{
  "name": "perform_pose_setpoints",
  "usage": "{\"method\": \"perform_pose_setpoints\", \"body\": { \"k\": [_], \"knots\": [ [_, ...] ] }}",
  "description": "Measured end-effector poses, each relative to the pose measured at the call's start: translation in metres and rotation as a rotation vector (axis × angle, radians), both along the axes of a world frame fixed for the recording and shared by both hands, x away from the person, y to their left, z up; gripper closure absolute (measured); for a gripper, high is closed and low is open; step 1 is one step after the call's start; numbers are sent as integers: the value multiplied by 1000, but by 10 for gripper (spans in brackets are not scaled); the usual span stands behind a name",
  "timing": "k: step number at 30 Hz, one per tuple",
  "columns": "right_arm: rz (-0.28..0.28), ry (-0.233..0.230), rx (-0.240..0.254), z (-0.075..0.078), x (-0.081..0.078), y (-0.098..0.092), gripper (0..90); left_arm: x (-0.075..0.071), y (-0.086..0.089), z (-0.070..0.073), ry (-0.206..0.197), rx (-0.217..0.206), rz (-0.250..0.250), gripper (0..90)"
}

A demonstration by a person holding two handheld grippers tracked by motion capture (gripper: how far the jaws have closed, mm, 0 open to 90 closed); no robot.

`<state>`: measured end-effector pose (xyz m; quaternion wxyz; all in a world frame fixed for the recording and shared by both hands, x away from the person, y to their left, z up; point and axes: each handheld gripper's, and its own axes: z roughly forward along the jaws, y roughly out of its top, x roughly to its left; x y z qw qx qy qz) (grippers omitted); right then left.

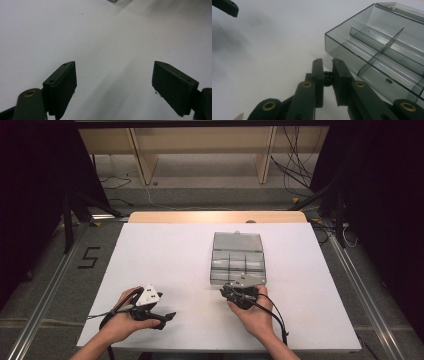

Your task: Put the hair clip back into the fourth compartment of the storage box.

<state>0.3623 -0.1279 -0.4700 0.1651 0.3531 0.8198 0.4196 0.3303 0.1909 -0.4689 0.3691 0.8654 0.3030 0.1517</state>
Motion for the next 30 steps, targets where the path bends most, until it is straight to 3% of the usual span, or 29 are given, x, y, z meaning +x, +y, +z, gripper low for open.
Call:
{"method": "perform_pose_setpoints", "body": {
  "k": [30],
  "knots": [
    [-23, -32, 18, 12, 10, -1, 808, 0, 1, 0, -1, 1, 1, 197]
  ]
}}
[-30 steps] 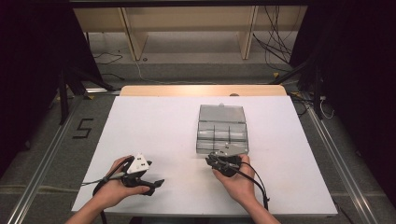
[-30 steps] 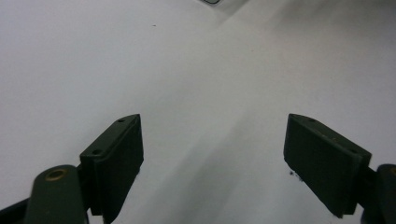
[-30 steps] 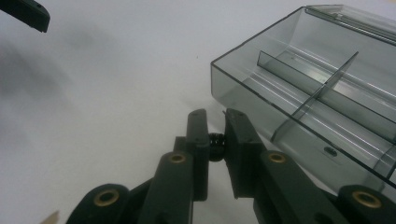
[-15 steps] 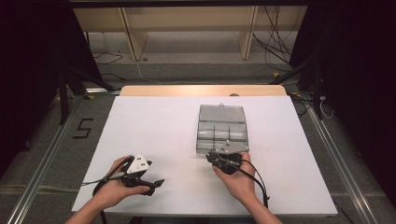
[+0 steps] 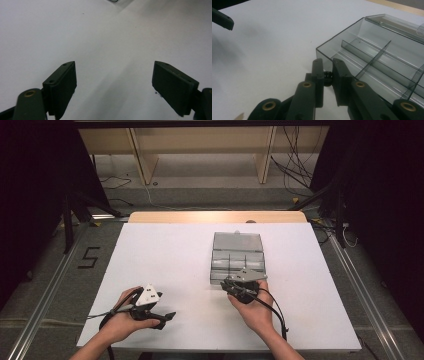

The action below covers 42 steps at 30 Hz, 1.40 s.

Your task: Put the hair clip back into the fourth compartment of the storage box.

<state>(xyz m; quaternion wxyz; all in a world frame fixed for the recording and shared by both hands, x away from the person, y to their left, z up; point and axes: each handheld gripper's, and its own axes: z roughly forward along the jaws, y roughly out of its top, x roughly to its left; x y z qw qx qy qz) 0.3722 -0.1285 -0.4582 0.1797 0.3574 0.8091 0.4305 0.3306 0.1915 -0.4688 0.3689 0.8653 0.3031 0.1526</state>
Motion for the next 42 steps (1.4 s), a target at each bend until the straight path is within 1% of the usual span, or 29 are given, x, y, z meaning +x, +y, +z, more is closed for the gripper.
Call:
{"method": "perform_pose_setpoints", "body": {
  "k": [15, 31, 42],
  "knots": [
    [-12, -11, 4, 3, 6, 0, 808, 0, 0, 0, -1, 0, -3, 197],
    [-27, -19, -3, 4, 15, 0, 808, 0, 0, 0, -1, -1, -1, 197],
    [-37, -16, -2, 6, 20, 0, 808, 0, 0, 0, -1, -1, 1, 197]
  ]
}}
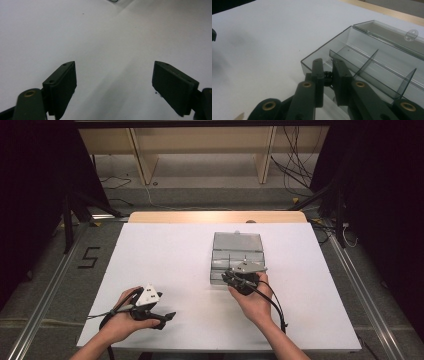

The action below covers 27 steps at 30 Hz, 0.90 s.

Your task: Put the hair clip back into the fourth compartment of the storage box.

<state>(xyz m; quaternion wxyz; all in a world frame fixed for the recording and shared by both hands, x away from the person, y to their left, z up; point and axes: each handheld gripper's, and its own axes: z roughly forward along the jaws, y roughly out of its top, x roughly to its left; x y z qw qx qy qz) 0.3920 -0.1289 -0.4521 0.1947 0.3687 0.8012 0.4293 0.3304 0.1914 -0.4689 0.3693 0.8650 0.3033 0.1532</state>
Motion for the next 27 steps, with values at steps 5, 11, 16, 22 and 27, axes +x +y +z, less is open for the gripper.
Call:
{"method": "perform_pose_setpoints", "body": {
  "k": [5, 11, 16, 22, 27],
  "knots": [
    [-3, 0, -4, 0, 2, 0, 808, 0, 0, 0, -1, -1, 1, 197],
    [-8, 3, -6, 0, 4, -1, 808, 0, 0, 0, -1, -1, -1, 197],
    [-10, 5, -7, 0, 6, -1, 808, 0, 0, 0, -1, -2, 0, 197],
    [-13, 4, -7, 0, 9, -1, 808, 0, 0, 0, -1, -2, -1, 197],
    [-15, 9, -8, 0, 11, 0, 808, 0, 0, 0, 0, 0, -2, 198]
  ]
}}
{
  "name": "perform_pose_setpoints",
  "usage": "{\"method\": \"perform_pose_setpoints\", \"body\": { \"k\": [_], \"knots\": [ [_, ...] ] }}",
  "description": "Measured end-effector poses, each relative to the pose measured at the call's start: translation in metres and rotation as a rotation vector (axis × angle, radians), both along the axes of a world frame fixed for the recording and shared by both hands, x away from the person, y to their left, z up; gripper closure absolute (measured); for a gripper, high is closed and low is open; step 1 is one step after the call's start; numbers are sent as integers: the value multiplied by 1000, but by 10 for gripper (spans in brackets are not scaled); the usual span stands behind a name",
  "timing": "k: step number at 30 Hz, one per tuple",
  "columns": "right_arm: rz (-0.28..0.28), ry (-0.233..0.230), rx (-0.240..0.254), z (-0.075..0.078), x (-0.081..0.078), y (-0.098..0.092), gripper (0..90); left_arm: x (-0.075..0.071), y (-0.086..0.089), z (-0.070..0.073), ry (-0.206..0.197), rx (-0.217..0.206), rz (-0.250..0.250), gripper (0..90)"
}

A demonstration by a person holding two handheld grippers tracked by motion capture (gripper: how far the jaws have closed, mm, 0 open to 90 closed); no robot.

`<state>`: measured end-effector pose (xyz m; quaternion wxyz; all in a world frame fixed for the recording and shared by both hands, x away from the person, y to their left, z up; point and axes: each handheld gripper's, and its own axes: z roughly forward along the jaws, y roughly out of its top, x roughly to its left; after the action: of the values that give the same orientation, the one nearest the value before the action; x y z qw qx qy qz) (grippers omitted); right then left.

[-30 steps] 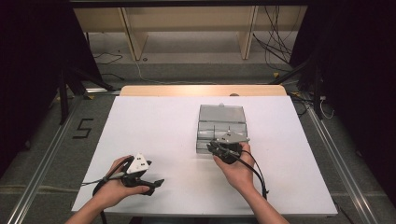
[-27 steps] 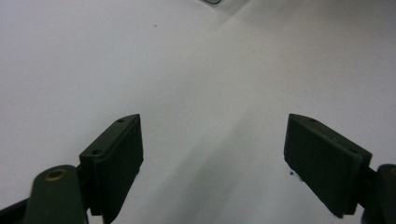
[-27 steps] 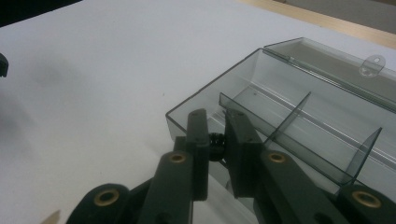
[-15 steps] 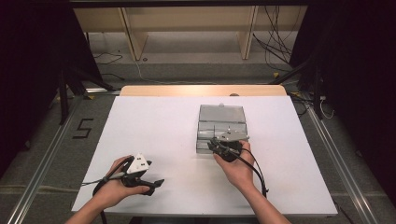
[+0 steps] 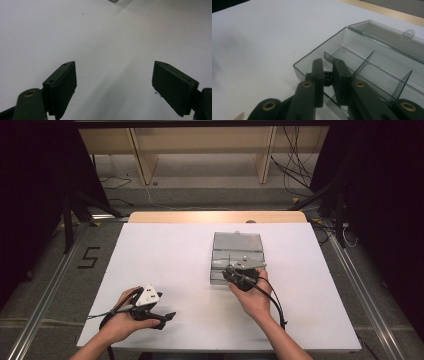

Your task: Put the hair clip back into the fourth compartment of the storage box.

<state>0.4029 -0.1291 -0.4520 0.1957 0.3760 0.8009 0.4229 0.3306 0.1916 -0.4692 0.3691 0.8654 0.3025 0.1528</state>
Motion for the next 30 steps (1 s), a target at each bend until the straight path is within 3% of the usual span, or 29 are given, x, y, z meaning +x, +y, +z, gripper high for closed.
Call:
{"method": "perform_pose_setpoints", "body": {
  "k": [30],
  "knots": [
    [-11, 18, -10, 0, 11, 2, 808, 0, 0, 0, 1, 1, -2, 199]
  ]
}}
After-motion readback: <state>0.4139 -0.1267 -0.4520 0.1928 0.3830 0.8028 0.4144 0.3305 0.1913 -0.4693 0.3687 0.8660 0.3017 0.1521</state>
